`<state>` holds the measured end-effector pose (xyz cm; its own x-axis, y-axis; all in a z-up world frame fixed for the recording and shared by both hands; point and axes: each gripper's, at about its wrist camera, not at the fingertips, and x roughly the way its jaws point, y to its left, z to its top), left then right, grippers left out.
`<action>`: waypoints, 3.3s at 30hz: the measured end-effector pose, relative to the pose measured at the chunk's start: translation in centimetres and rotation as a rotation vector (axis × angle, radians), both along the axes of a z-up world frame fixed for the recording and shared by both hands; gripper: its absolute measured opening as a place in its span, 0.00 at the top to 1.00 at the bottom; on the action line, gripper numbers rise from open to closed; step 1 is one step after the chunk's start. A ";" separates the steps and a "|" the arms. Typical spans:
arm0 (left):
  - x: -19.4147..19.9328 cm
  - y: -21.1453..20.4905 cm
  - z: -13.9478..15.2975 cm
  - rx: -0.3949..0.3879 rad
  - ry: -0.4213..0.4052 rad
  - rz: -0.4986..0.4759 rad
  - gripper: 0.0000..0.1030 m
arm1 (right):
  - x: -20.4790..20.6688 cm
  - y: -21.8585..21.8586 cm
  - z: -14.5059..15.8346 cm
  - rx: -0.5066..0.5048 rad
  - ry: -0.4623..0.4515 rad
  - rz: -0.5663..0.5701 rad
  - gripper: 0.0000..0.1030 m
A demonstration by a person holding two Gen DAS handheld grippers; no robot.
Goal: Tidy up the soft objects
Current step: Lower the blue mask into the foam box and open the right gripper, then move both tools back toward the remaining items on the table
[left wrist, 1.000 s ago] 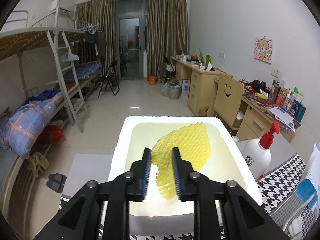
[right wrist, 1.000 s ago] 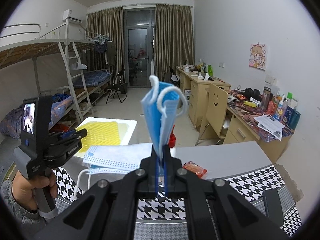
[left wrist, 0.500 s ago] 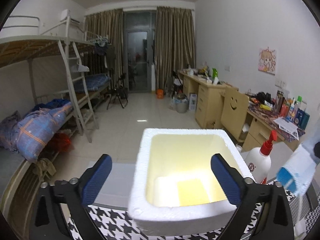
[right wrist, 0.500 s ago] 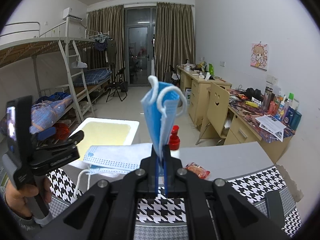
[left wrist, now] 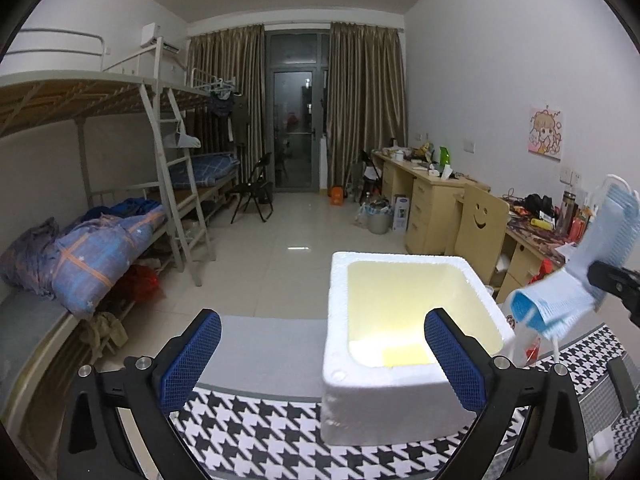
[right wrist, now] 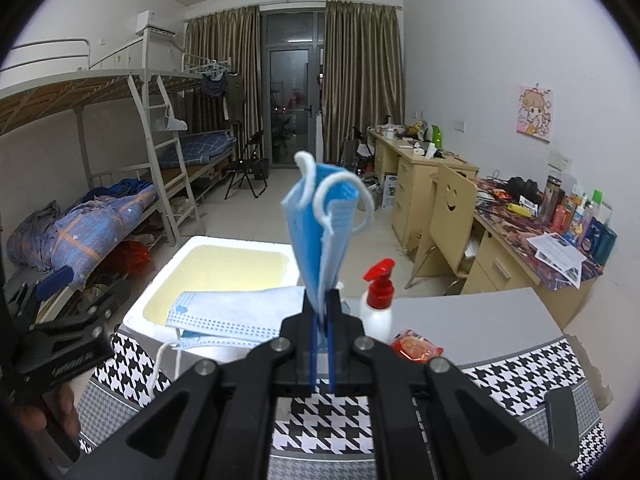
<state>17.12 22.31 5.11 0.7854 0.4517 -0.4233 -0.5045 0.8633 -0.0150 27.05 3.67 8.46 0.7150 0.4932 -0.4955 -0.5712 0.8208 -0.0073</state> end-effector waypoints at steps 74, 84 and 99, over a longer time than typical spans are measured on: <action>-8.0 0.3 -1.1 0.000 -0.016 0.094 0.01 | 3.4 9.6 -3.7 -0.146 0.188 0.116 0.32; -8.9 -0.4 -0.2 0.003 -0.040 0.084 0.01 | 1.6 7.2 -1.6 -0.088 0.099 0.101 0.11; -10.0 -2.8 1.0 0.029 -0.067 0.056 0.01 | -1.0 4.1 -0.2 -0.068 0.053 0.115 0.11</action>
<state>7.08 19.51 6.11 0.7844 0.5072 -0.3570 -0.5509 0.8342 -0.0254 26.02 7.81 8.30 0.6276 0.5345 -0.5660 -0.6623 0.7487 -0.0274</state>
